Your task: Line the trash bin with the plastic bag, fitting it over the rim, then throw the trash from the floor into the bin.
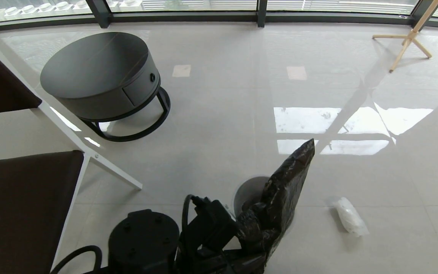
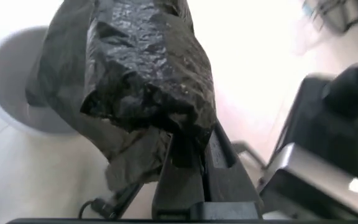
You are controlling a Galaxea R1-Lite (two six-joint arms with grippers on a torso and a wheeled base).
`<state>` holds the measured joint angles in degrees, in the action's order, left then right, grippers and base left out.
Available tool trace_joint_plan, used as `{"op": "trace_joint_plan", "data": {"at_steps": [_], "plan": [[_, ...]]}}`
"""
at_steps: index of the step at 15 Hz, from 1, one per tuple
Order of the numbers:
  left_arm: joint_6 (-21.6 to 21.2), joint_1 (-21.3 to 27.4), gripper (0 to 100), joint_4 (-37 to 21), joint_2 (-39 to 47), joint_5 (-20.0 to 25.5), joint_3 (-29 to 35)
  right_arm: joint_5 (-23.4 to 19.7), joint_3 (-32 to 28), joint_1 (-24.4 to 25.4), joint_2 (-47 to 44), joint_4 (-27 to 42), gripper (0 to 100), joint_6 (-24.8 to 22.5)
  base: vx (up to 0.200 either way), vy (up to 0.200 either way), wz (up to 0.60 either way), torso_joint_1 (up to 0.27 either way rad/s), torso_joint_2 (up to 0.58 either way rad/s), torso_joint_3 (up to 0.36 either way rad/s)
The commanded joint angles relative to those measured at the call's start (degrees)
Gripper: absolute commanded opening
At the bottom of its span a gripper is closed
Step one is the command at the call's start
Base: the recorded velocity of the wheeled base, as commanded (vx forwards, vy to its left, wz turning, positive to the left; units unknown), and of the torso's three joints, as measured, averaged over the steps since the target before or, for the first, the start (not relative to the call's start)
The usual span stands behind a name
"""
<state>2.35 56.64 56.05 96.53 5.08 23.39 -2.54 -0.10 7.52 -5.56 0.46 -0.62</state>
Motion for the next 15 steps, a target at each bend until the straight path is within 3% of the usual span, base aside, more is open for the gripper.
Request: {"op": "trace_joint_plan", "data": {"at_steps": [1,4,8,15], "plan": [[-0.6,-1.1,0,1.6,5.8,-0.1,0.3,0.0,0.0,0.0,0.0,0.0,100,0.0,0.000,0.000,0.00,0.000,0.00,0.000],[-2.3,-2.8,0,8.7,10.6,-0.1,3.3,1.9,0.0,0.0,0.0,-0.1,100,0.0,0.000,0.000,0.00,0.000,0.00,0.000],[-5.1,-5.8,0,9.0,15.0,-0.2,11.1,1.7,0.0,2.3,-0.1,-0.1,100,-0.1,0.000,0.000,0.00,0.000,0.00,0.000],[-5.1,-7.2,0,8.8,15.5,-0.2,11.5,1.7,0.0,2.5,-0.1,-0.1,100,0.0,0.000,0.000,0.00,-0.037,0.16,0.120]]}}
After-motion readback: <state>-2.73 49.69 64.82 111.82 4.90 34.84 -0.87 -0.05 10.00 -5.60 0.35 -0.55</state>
